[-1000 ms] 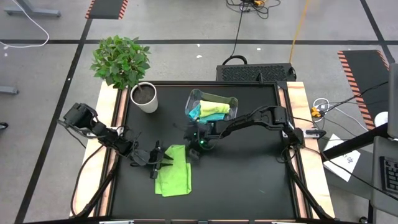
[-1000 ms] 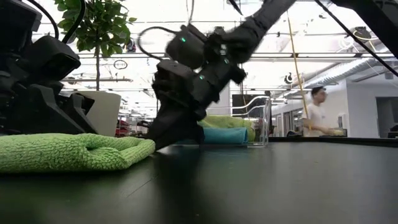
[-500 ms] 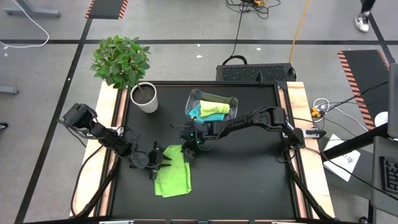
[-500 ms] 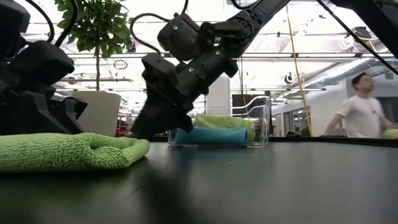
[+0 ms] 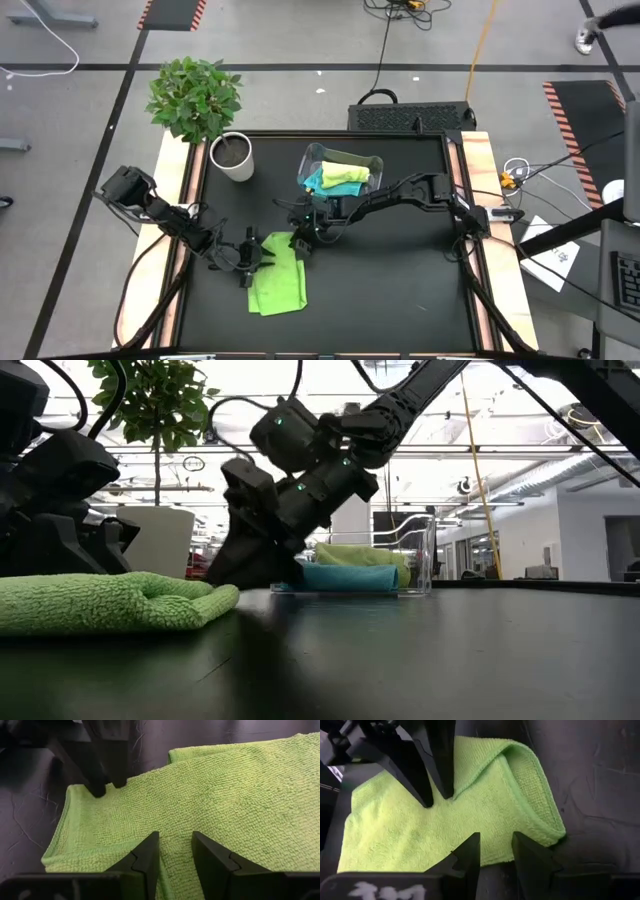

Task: Fold microfiber towels
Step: Fold the green towel

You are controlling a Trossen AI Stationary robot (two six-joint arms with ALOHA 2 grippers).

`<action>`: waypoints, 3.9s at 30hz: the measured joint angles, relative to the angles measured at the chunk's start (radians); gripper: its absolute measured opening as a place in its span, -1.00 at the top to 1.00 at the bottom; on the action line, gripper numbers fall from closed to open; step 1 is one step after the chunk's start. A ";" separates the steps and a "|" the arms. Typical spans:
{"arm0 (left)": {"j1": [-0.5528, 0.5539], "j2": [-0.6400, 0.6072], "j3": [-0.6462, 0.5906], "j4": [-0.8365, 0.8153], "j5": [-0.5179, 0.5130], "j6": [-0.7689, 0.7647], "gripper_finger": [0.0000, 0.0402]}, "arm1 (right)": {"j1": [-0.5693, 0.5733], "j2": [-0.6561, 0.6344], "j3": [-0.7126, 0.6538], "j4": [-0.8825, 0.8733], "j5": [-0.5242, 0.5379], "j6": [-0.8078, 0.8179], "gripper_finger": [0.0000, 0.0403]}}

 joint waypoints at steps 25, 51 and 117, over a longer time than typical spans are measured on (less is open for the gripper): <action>-0.045 0.001 -0.002 0.009 -0.041 0.030 0.42 | -0.032 -0.026 -0.002 -0.100 0.000 0.011 0.47; -0.042 -0.004 0.002 0.056 -0.042 0.116 0.42 | -0.028 0.051 -0.001 0.170 -0.061 -0.120 0.96; -0.196 -0.059 0.288 -0.577 -0.537 -0.160 0.41 | 0.041 -0.185 0.000 0.057 0.054 -0.488 1.00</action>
